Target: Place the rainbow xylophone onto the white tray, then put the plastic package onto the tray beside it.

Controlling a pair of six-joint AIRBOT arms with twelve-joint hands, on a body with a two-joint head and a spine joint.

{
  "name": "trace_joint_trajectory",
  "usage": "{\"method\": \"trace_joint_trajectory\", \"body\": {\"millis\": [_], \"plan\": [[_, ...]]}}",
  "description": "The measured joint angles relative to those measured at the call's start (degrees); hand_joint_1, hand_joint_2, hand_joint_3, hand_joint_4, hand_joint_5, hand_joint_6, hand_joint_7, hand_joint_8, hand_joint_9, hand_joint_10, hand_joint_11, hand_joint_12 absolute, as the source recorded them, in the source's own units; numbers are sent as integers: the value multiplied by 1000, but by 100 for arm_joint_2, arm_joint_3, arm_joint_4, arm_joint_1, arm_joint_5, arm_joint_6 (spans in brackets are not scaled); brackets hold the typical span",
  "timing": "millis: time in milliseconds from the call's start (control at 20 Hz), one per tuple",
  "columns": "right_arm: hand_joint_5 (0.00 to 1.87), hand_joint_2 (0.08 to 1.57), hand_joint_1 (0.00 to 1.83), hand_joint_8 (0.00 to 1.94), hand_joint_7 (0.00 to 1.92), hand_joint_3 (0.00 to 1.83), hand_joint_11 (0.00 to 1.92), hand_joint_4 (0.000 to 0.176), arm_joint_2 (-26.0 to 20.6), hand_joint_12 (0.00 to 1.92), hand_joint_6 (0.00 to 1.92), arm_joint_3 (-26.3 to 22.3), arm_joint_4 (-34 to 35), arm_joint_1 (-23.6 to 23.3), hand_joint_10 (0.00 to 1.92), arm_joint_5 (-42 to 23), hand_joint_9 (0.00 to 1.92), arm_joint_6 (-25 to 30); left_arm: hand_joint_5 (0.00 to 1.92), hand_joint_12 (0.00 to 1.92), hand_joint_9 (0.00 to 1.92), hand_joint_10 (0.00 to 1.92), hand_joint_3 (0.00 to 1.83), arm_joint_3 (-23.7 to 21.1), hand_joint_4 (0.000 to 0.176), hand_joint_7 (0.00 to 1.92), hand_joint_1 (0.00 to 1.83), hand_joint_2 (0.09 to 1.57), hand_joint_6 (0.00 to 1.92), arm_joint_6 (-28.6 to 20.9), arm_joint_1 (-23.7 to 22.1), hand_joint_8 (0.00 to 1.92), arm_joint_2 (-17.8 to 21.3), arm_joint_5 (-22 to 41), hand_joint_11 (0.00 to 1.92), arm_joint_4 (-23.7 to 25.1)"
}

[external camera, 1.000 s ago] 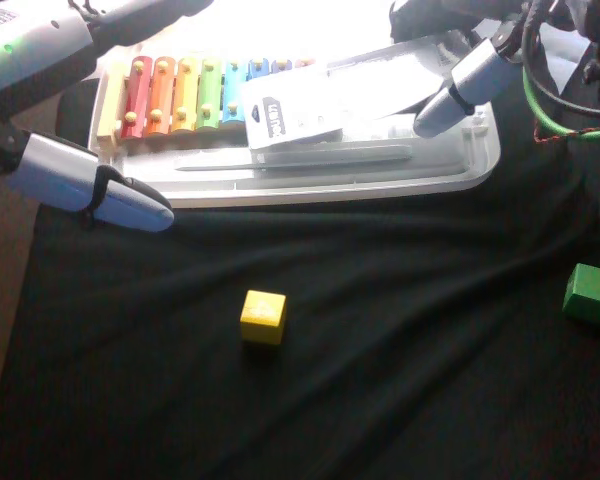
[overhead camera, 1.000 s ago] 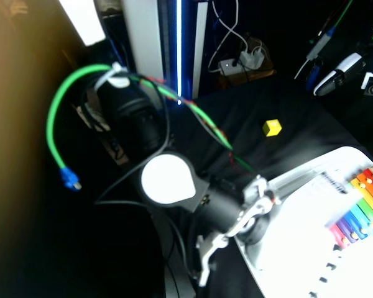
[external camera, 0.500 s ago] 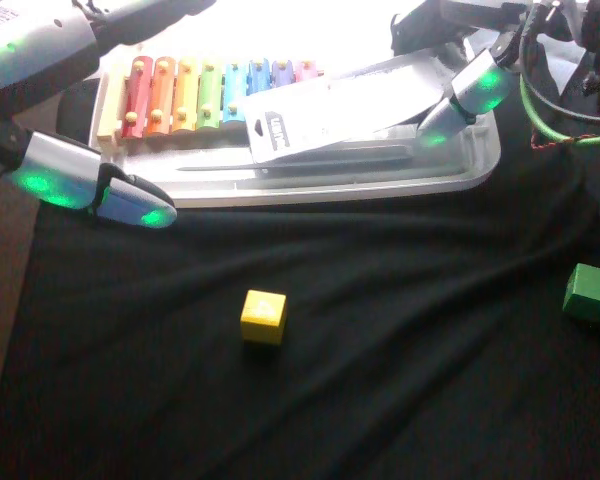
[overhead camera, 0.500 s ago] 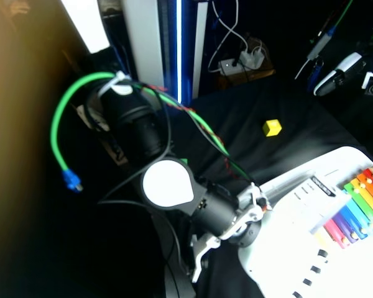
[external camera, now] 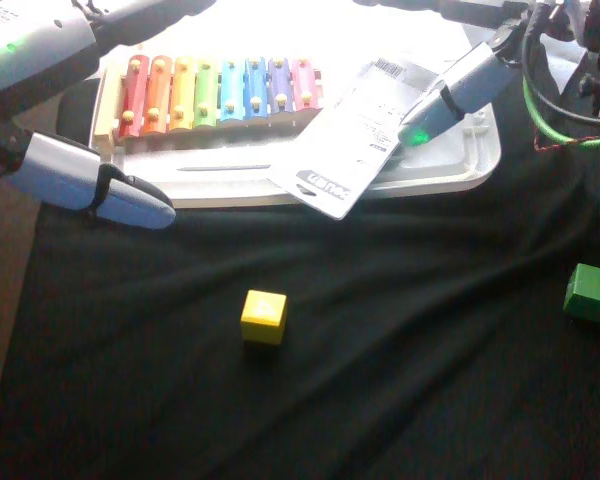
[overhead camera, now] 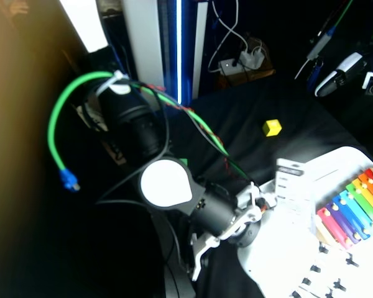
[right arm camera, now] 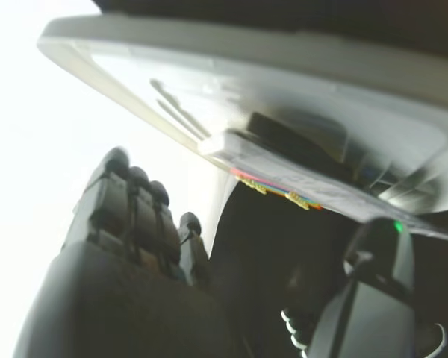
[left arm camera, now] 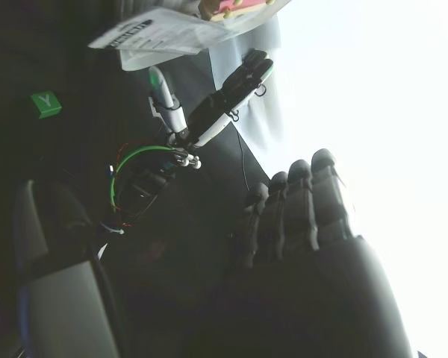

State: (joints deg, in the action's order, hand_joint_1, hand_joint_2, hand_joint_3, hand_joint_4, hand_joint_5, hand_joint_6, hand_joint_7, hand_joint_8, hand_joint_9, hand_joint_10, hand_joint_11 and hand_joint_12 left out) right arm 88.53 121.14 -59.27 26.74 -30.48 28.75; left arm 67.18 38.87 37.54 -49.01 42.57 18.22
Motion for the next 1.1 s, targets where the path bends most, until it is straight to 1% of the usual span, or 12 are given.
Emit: {"method": "trace_joint_trajectory", "body": {"millis": [150, 200, 400, 550, 600, 650, 700, 750, 800, 900, 1000, 1100], "plan": [[0, 562, 823, 0, 0, 0, 0, 176, -127, 0, 0, -144, 210, 0, 0, -424, 0, 0, 0, 0, 0, 0, 0, 0, 0, 0, 836, 738, 0, 0, 13, 0, 0, 7, 0, -9], [0, 537, 836, 0, 0, 0, 0, 176, -289, 0, 0, -363, 317, 0, 0, -621, 0, -7, 0, 0, 0, 0, 0, 0, 0, 0, 839, 734, 0, 0, 44, 0, 0, 22, 0, -44], [0, 503, 836, 0, 0, 0, 0, 176, -994, 0, 0, -1408, 1064, 0, 0, -997, 0, -907, 0, 14, 0, 0, 0, 0, 0, 0, 872, 727, 0, 0, 68, 0, 0, 57, 33, -155], [0, 489, 754, 0, 0, 0, 3, 176, -1244, 1, 0, -1591, 1388, 0, 0, -1320, 0, -944, 0, 26, 0, 0, 4, -7, 0, 0, 815, 747, 0, 0, 118, 0, 0, 142, 57, -216], [0, 496, 758, 0, 0, 0, 52, 176, -1344, 24, 0, -1709, 1589, 0, 0, -1419, 0, -1001, 0, 2, 0, 0, 1, -37, 0, 0, 787, 741, 0, 20, 166, 0, 13, 184, 4, -306], [0, 499, 750, 0, 0, 0, 57, 176, -1484, 27, 0, -1926, 1792, 0, 0, -1499, 0, -1283, 0, 0, 0, 0, 0, -96, 12, 0, 793, 739, 0, 101, 219, 0, 66, 247, 0, -420], [0, 514, 718, 0, 0, 1, 11, 176, -1735, 5, 0, -2306, 2031, 0, 0, -1604, 0, -1670, 0, 0, 0, 0, 0, -160, 51, 0, 838, 719, 0, 232, 282, 0, 120, 380, 0, -579], [0, 508, 720, 0, 0, 0, 1, 176, -1884, 0, 0, -2527, 2124, 0, 0, -1683, 0, -1862, 0, 0, 0, 0, 0, -162, 63, 0, 851, 728, 0, 240, 317, 0, 149, 487, 0, -656], [0, 532, 721, 0, 0, 9, 0, 176, -2079, 0, 0, -2828, 2334, 4, 0, -1812, 0, -2186, 0, 0, 0, 0, 3, -164, 25, 34, 868, 744, 0, 282, 356, 13, 184, 706, 0, -848], [0, 515, 745, 0, 0, 0, 0, 176, -2273, 0, 0, -3060, 2992, 313, 0, -2302, 0, -2465, 0, 0, 0, 0, 20, -190, 0, 36, 854, 781, 0, 343, 376, 9, 214, 988, 0, -1027], [0, 499, 728, 0, 0, 0, 2, 176, -2367, 1, 0, -3134, 3388, 640, 0, -2583, 0, -2588, 0, 0, 0, 0, 20, -223, 0, 21, 869, 785, 0, 424, 376, 1, 216, 1202, 0, -1134], [0, 539, 837, 0, 0, 10, 0, 176, -2518, 0, 0, -3333, 3696, 828, 0, -2824, 0, -2778, 0, 0, 0, 0, 15, -315, 0, 8, 868, 779, 0, 483, 369, 0, 293, 1397, 0, -1165]]}}
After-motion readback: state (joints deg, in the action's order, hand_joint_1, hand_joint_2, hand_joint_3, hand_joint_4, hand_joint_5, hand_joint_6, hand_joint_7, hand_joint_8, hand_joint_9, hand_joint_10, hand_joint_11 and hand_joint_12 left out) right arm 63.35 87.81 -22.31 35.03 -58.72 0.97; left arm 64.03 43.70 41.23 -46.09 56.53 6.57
